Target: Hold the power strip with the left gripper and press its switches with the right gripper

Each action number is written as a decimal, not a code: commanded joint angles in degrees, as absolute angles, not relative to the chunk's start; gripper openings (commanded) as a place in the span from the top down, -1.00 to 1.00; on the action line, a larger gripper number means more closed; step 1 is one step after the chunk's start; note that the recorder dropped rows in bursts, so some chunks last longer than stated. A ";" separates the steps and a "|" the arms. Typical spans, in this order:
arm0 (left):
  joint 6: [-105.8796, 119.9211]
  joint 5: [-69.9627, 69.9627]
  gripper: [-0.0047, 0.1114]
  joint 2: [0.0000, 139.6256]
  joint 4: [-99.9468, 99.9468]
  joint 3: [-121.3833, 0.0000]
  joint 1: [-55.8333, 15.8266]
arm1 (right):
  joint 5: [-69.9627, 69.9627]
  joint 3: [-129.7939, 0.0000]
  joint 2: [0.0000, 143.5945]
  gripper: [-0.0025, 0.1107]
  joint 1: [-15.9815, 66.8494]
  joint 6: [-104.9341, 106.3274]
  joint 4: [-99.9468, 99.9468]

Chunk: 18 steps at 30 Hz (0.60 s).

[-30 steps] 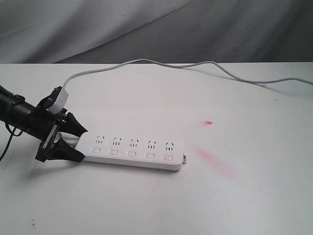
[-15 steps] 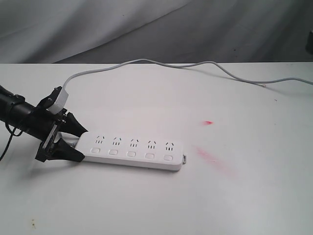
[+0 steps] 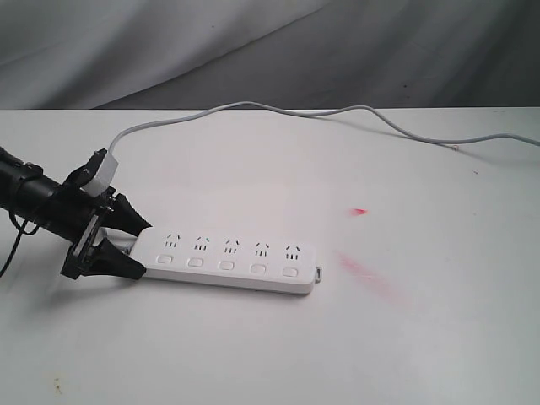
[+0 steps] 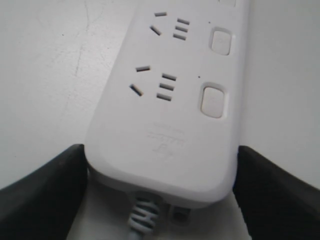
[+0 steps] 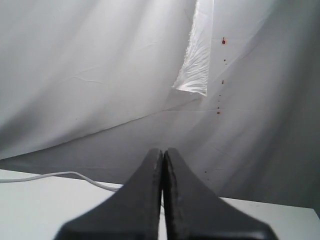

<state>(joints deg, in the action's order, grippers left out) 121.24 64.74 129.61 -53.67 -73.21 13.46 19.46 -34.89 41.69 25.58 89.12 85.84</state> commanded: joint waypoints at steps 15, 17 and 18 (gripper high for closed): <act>120.00 61.65 -0.16 131.25 -47.42 -72.02 13.10 | 29.07 -34.77 41.43 0.96 25.17 77.83 92.91; 120.00 61.65 -0.16 131.25 -47.42 -72.02 13.10 | 29.08 -34.77 40.77 0.96 25.17 66.66 92.45; 120.00 61.65 -0.16 131.25 -47.42 -72.02 13.10 | 29.08 -34.77 40.40 0.96 25.17 63.38 92.03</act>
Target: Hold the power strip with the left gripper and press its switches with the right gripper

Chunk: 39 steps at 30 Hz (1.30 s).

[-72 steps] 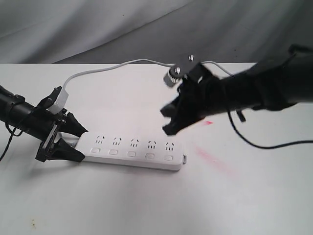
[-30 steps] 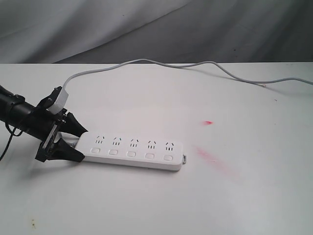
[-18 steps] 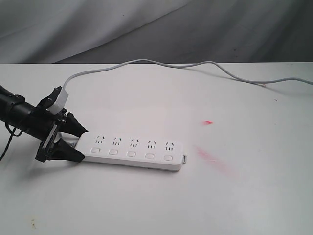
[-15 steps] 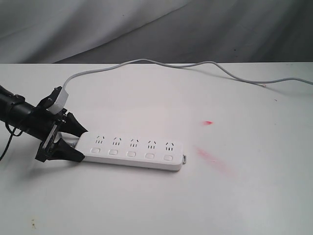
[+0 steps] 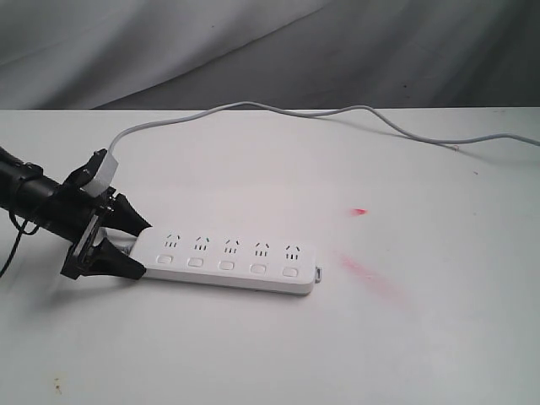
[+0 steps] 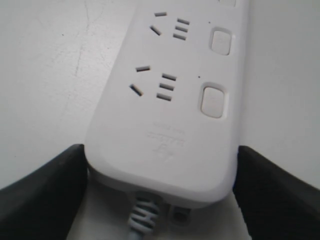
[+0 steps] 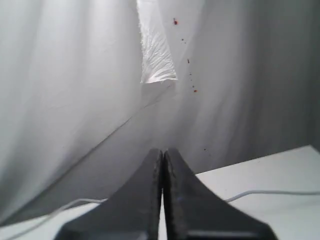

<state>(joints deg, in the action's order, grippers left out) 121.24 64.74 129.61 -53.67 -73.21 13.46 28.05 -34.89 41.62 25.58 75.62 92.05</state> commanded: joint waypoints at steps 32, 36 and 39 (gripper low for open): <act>120.00 61.65 -0.16 131.25 -47.42 -72.02 13.10 | -17.12 -34.50 30.14 0.96 -0.14 13.11 38.51; 120.00 61.65 -0.16 131.25 -47.42 -72.02 13.10 | -21.17 -34.50 30.14 0.96 -4.06 8.36 38.31; 120.00 61.65 -0.16 131.25 -47.42 -72.02 13.10 | -22.09 -34.50 30.14 0.96 -4.87 4.97 38.31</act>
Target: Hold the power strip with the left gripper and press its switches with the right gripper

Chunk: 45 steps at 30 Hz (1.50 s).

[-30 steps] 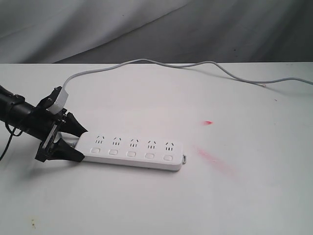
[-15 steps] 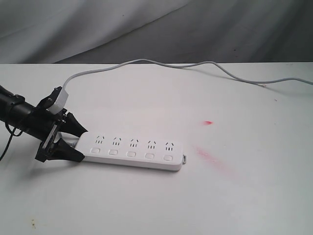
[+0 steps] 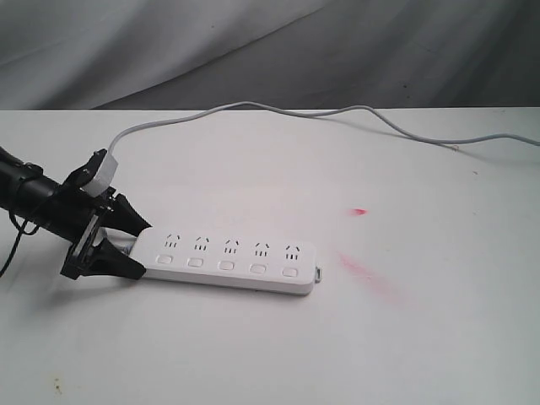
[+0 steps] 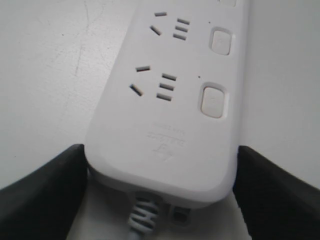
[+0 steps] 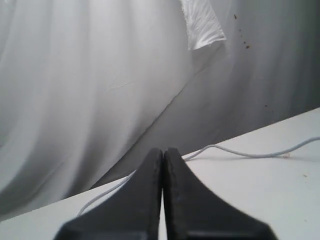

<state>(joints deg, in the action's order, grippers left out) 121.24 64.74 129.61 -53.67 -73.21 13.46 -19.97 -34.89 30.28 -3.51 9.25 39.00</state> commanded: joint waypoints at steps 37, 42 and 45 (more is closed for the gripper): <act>120.00 61.65 -0.16 131.25 -47.42 -72.02 13.10 | -7.25 -11.83 18.49 0.96 -4.87 -0.40 3.00; 120.00 61.65 -0.16 131.25 -47.42 -72.02 13.10 | -8.18 -7.71 13.03 0.96 -4.87 -0.55 3.00; 120.00 61.65 -0.16 131.25 -47.42 -72.02 13.10 | -8.18 -5.62 10.30 0.96 -4.87 -0.55 3.37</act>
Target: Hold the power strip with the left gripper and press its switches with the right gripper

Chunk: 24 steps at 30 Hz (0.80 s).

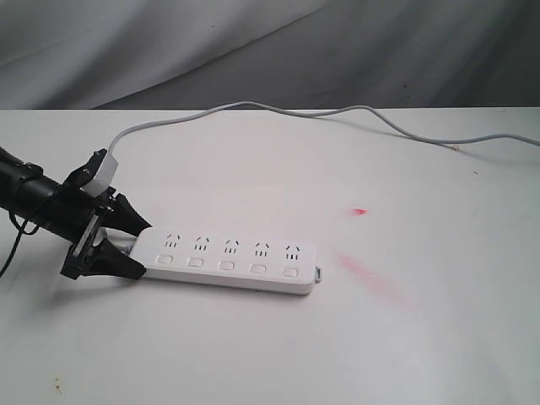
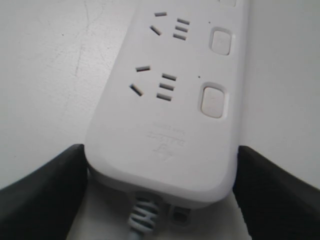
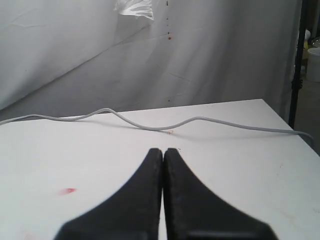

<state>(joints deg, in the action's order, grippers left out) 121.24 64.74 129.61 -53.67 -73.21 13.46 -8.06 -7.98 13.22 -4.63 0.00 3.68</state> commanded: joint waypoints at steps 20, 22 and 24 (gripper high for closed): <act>120.00 61.65 -0.16 131.25 -47.42 -72.02 13.10 | -19.58 0.00 0.00 0.96 -4.87 0.00 2.89; 120.00 61.65 -0.16 131.25 -47.42 -72.02 13.10 | -19.57 0.00 0.00 0.96 -4.87 0.00 2.89; 120.00 61.65 -0.16 131.25 -47.42 -72.02 13.10 | -19.57 0.00 0.00 0.96 -4.87 0.00 2.89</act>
<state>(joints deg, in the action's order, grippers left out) 121.24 64.74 129.61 -53.67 -73.21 13.46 -19.24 -0.22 0.35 -4.63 -0.57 3.57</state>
